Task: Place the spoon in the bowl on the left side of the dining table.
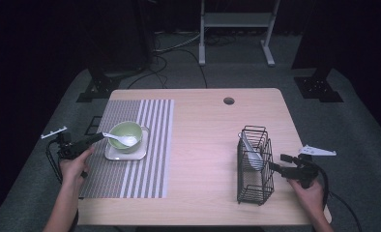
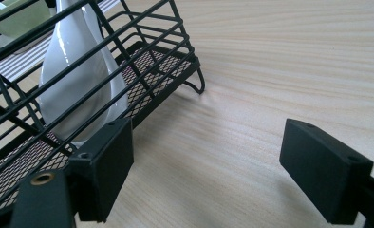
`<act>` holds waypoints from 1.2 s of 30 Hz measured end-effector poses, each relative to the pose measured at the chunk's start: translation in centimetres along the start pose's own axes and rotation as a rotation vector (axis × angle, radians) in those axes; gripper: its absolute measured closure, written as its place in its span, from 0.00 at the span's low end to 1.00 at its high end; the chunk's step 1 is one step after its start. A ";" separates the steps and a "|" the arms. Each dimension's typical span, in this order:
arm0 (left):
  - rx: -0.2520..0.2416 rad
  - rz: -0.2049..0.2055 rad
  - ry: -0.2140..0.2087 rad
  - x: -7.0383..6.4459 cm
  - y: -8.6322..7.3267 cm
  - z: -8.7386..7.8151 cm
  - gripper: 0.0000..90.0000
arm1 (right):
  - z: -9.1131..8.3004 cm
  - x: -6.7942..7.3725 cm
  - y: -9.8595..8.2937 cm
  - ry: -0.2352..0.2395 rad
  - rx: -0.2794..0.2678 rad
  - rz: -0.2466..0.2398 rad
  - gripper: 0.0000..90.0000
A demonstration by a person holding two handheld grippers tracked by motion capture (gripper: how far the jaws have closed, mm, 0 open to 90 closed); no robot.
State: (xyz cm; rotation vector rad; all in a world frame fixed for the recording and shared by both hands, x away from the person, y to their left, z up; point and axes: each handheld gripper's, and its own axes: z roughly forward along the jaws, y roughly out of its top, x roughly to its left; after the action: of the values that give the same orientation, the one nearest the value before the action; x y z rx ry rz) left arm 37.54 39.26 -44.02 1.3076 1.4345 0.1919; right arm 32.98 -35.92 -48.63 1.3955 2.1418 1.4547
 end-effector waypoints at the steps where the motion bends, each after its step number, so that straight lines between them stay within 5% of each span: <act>1: 0.005 0.005 0.002 0.0 -0.1 -0.1 0.64 | 0.0 0.0 0.0 0.000 0.000 0.000 0.19; 36: 0.024 0.081 -0.051 -2.1 -1.4 -3.0 0.55 | 0.0 0.0 0.0 -0.005 0.000 0.003 0.19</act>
State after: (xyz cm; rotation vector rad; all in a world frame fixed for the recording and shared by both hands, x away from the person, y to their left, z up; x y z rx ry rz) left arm 33.87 38.65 -42.72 1.3824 1.3457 0.1943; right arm 32.98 -35.94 -48.63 1.4009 2.1382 1.4507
